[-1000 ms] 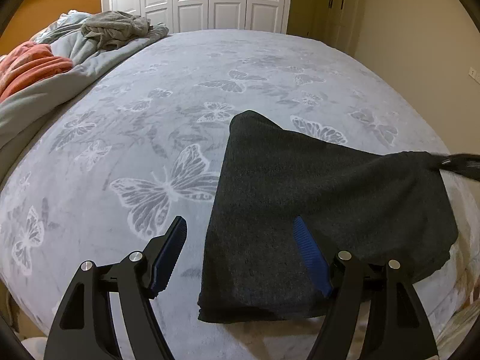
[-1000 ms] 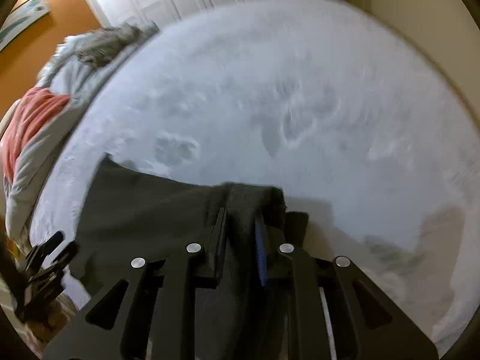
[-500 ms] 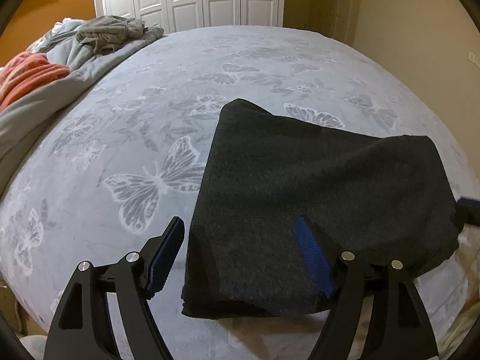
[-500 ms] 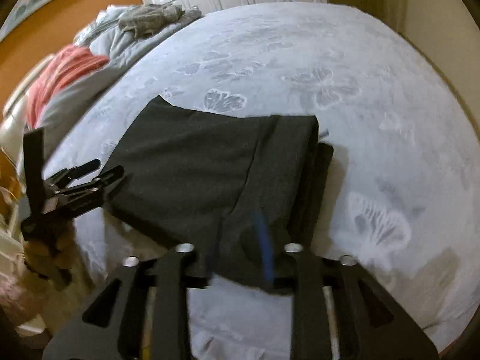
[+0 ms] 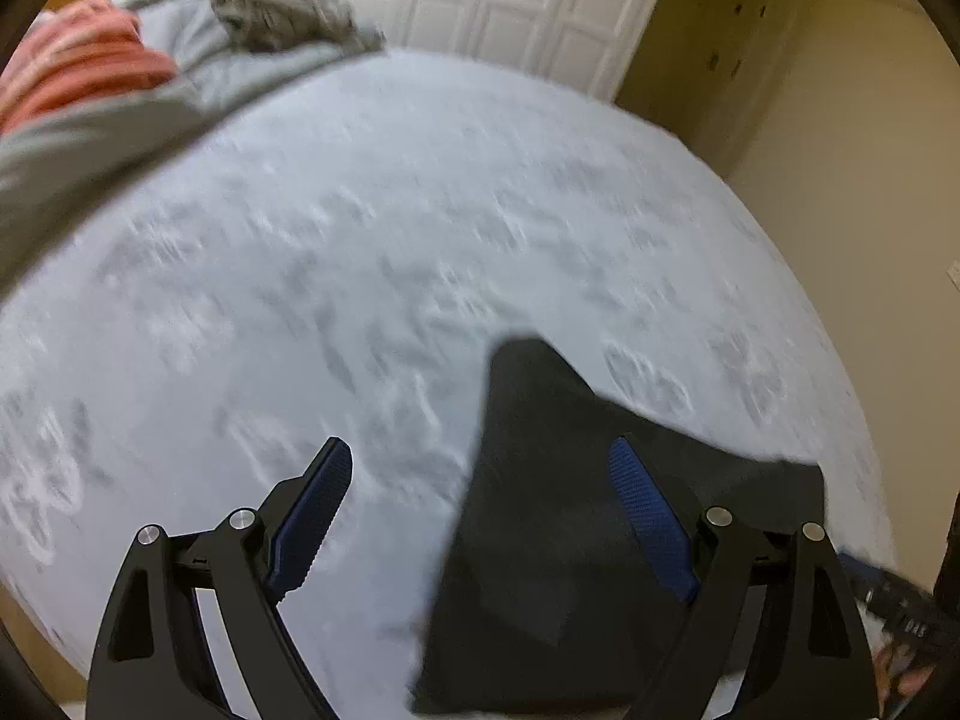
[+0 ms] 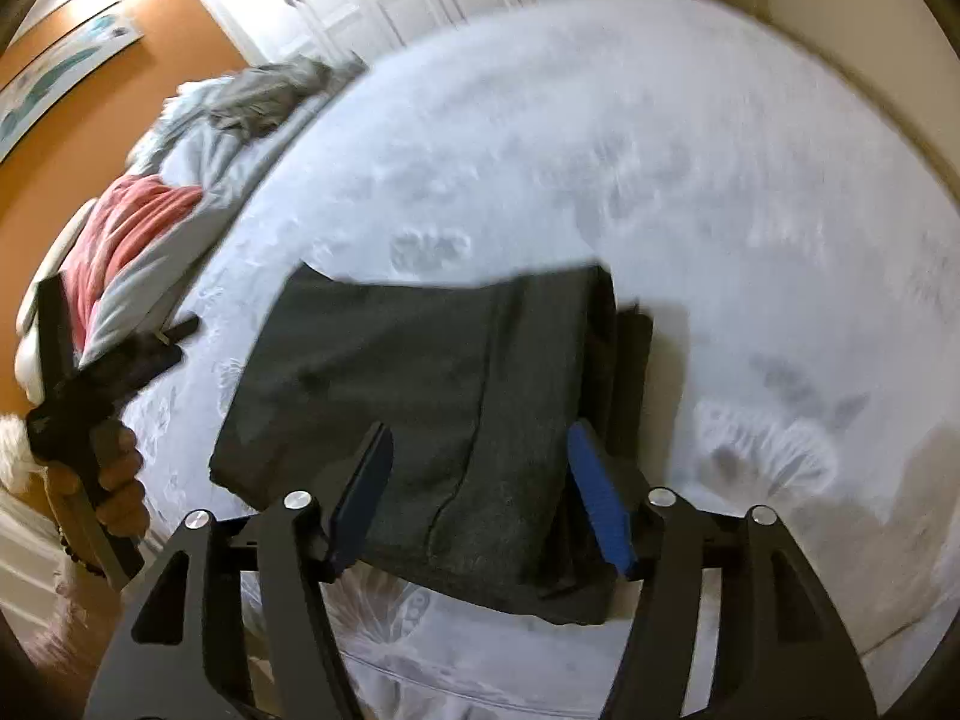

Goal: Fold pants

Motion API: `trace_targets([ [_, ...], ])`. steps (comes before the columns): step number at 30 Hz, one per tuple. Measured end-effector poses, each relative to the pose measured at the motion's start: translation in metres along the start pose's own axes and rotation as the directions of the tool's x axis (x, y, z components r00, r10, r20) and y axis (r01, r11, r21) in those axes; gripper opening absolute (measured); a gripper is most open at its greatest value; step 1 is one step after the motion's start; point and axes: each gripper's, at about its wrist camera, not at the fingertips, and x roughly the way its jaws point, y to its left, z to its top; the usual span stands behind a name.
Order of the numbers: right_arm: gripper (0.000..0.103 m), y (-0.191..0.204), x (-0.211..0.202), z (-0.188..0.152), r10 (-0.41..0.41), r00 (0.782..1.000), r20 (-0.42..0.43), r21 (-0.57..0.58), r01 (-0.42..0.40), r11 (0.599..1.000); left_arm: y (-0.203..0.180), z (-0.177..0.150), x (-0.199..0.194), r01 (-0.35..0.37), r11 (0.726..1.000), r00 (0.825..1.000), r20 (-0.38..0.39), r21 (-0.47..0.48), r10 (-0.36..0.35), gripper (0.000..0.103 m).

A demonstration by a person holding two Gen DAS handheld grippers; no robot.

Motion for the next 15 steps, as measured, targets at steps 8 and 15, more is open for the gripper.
trace_targets([
  [8,0.009,0.032,0.018,-0.002,-0.084,0.996,0.004,-0.122,0.084,0.989,0.011,-0.019,-0.002,0.096,0.995,0.994,-0.054,-0.025,-0.098,0.085],
  [15,0.009,0.129,-0.104,0.025,0.225,0.935,0.275,-0.302,-0.138,0.943,0.036,-0.006,-0.047,0.123,0.989,0.987,0.117,-0.085,-0.113,0.085],
])
